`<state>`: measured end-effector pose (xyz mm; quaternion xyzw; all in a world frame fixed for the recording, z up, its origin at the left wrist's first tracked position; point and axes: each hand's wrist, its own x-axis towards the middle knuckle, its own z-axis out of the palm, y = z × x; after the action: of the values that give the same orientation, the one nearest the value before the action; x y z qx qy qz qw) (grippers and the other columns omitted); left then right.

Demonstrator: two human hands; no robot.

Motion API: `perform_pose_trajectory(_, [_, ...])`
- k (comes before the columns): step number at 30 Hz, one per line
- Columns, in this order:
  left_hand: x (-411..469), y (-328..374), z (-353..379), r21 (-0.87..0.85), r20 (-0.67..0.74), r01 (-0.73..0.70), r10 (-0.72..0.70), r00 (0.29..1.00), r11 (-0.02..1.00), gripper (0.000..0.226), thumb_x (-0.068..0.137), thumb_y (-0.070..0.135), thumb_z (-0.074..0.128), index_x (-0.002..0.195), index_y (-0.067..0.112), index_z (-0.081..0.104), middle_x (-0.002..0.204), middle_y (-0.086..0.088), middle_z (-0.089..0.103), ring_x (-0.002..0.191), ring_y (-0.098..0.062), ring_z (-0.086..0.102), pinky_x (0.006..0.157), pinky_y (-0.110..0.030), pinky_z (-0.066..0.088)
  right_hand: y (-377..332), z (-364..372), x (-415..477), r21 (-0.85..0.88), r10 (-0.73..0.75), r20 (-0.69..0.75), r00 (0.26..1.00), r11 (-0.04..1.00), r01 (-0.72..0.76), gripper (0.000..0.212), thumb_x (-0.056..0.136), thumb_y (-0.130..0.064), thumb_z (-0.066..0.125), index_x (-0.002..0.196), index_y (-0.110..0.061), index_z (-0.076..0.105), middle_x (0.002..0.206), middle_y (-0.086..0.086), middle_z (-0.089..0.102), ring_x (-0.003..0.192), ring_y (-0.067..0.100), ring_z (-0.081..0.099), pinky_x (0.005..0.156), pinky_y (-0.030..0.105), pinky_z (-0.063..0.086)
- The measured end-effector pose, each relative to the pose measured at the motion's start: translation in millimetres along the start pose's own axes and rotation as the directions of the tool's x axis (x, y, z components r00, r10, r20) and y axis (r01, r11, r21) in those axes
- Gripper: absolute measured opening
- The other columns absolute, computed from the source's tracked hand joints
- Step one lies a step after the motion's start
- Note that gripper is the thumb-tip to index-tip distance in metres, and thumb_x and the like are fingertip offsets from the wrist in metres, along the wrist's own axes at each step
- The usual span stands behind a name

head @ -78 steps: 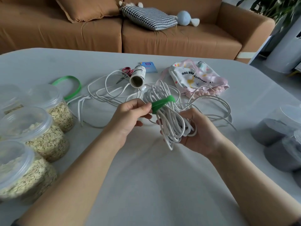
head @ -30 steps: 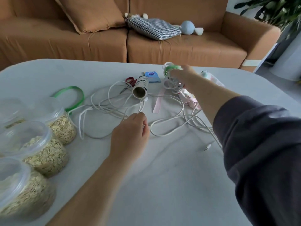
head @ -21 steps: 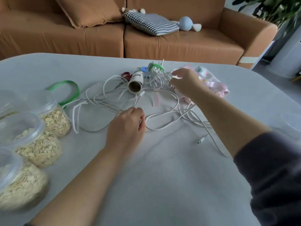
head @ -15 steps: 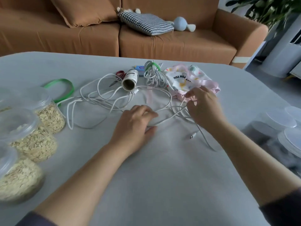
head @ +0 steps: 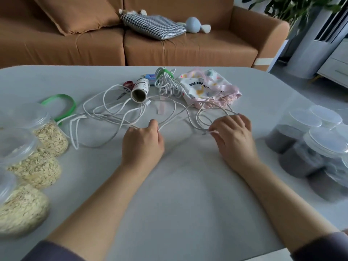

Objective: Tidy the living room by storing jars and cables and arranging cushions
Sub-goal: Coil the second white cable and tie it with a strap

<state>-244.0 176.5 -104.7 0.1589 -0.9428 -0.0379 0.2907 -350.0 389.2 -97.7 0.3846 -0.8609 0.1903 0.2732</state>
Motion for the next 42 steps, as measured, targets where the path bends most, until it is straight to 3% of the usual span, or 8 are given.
perform_pose_trajectory(7, [0.6,-1.2,4.6,-0.127,0.042,0.135,-0.13,0.991,0.983,0.005,0.091,0.006,0.051,0.096,0.006,0.051,0.057,-0.019,0.06,0.053,-0.041,0.059,0.049,-0.031,0.026,-1.0,-0.1,-1.6,0.131,0.218,-0.164,0.962,0.971,-0.198,0.037,0.074,-0.011,0.059,0.111,-0.011,0.056,0.113,0.009,0.055,0.104,0.029,0.053,0.087,0.039,0.037])
perform_pose_trajectory(11, [0.7,-1.0,4.1,-0.149,0.003,0.15,-0.151,0.989,0.977,0.006,0.094,0.007,0.048,0.1,0.005,0.049,0.062,-0.022,0.062,0.058,-0.043,0.06,0.051,-0.034,0.028,5.7,3.8,1.1,0.16,0.474,-0.012,0.881,0.87,-0.466,0.051,0.075,-0.013,0.041,0.124,-0.015,0.053,0.111,0.001,0.064,0.103,0.027,0.058,0.09,0.039,0.038])
perform_pose_trajectory(14, [2.1,-0.9,2.5,-0.148,0.014,0.174,-0.174,0.985,0.974,0.018,0.093,0.003,0.045,0.11,0.005,0.047,0.079,-0.024,0.067,0.069,-0.045,0.061,0.055,-0.037,0.029,14.4,2.8,0.8,0.158,0.465,0.078,0.882,0.868,-0.471,0.058,0.07,-0.007,0.033,0.12,-0.016,0.061,0.105,0.0,0.069,0.097,0.027,0.061,0.085,0.036,0.046])
perform_pose_trajectory(18, [3.9,-1.0,-3.9,-0.153,-0.045,0.154,-0.162,0.986,0.976,0.059,0.078,-0.01,0.046,0.13,0.016,0.043,0.116,-0.016,0.056,0.081,-0.045,0.059,0.059,-0.045,0.042,28.2,-9.3,-3.7,0.255,0.394,0.205,0.896,0.863,-0.437,0.056,0.07,0.011,0.045,0.113,-0.018,0.066,0.109,-0.002,0.059,0.093,0.014,0.055,0.078,0.011,0.041])
perform_pose_trajectory(21, [4.0,-2.3,-5.7,-0.085,-0.044,0.1,-0.104,0.994,0.991,0.051,0.069,-0.015,0.05,0.11,0.014,0.053,0.11,-0.013,0.047,0.069,-0.041,0.054,0.05,-0.043,0.041,33.1,-16.0,-4.3,0.293,0.317,0.219,0.923,0.881,-0.372,0.048,0.066,0.014,0.047,0.095,-0.019,0.068,0.105,-0.003,0.055,0.093,0.01,0.053,0.079,0.009,0.037])
perform_pose_trajectory(32, [7.0,0.3,0.2,0.099,-0.034,0.27,-0.268,0.963,0.958,0.023,0.08,-0.003,0.052,0.099,0.008,0.056,0.109,-0.016,0.05,0.089,-0.04,0.056,0.062,-0.047,0.042,29.2,-6.1,2.7,-0.033,0.351,0.301,0.887,0.933,-0.358,0.015,0.096,-0.024,0.047,0.102,-0.02,0.059,0.106,0.001,0.064,0.108,0.027,0.052,0.087,0.038,0.029])
perform_pose_trajectory(37, [7.5,6.7,-5.0,0.021,-0.109,-0.027,0.029,0.994,0.999,0.032,0.073,0.009,0.048,0.104,0.01,0.056,0.121,-0.014,0.053,0.108,-0.036,0.051,0.08,-0.045,0.04,16.5,-8.0,2.2,0.247,0.298,0.297,0.907,0.894,-0.374,0.011,0.092,-0.014,0.049,0.1,-0.019,0.052,0.087,-0.005,0.069,0.087,0.029,0.06,0.076,0.038,0.045])
perform_pose_trajectory(42, [8.9,41.9,-6.1,-0.213,-0.146,-0.374,0.35,0.926,0.902,0.038,0.075,0.005,0.051,0.112,0.01,0.058,0.118,-0.008,0.059,0.11,-0.03,0.055,0.085,-0.043,0.043,15.9,-15.3,2.6,0.532,0.258,0.332,0.907,0.743,-0.406,0.036,0.076,-0.022,0.044,0.104,-0.016,0.067,0.09,-0.004,0.07,0.086,0.01,0.062,0.08,0.026,0.05])
